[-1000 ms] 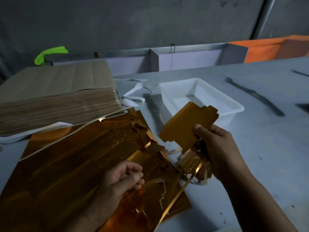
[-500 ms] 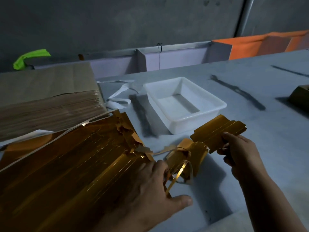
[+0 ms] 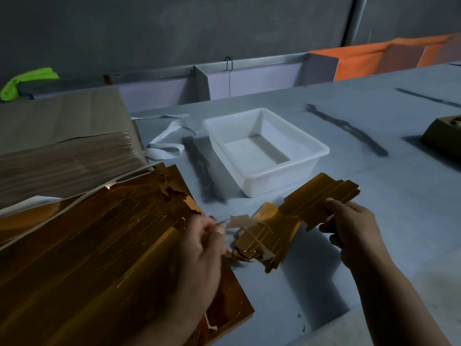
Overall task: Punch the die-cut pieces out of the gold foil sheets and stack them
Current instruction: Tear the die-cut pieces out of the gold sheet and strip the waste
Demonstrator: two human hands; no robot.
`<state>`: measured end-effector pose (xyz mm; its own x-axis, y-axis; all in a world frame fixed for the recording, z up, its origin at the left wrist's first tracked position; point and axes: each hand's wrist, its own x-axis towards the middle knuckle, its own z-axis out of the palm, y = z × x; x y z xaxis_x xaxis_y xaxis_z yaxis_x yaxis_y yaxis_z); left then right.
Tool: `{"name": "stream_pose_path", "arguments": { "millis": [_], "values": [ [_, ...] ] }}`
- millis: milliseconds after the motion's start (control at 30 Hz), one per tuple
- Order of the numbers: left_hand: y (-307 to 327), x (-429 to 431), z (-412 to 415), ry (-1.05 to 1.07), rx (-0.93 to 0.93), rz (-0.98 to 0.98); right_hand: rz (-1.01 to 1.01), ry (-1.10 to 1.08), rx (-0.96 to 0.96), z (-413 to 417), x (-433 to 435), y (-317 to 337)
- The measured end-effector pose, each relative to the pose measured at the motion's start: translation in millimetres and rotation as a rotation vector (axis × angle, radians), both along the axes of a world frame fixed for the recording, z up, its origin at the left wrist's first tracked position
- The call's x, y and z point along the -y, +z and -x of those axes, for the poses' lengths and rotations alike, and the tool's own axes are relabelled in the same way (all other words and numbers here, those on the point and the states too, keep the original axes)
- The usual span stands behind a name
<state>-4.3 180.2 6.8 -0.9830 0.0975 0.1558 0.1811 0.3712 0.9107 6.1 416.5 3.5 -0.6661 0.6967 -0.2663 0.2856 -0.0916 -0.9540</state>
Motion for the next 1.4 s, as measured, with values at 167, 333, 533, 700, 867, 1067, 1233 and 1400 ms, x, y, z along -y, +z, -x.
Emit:
{"name": "stream_pose_path", "arguments": {
  "millis": [167,333,533,700,867,1067,1233,1400],
  "values": [
    [-9,28,1,0.156,0.147,-0.261,-0.088,0.224,0.121,8,19,-10],
    [-18,43,4,0.251,0.153,-0.358,-0.399,0.407,0.341,17,29,-22],
    [-19,45,5,0.237,0.139,-0.331,-1.062,0.384,0.346,6,41,-18],
    [-14,38,1,0.234,0.163,-0.371,-1.325,0.906,0.238,14,75,-24],
    [-10,34,-5,0.161,0.129,-0.296,-1.326,1.015,0.224,21,80,-46],
    [-4,24,-8,0.112,0.148,-0.305,-1.322,0.922,0.273,20,52,-48],
    [0,12,-13,0.007,0.185,-0.293,-1.308,0.819,0.342,21,20,-44],
    [-1,10,-21,-0.234,0.281,0.027,-1.277,0.804,0.398,24,3,-37]
  ]
}}
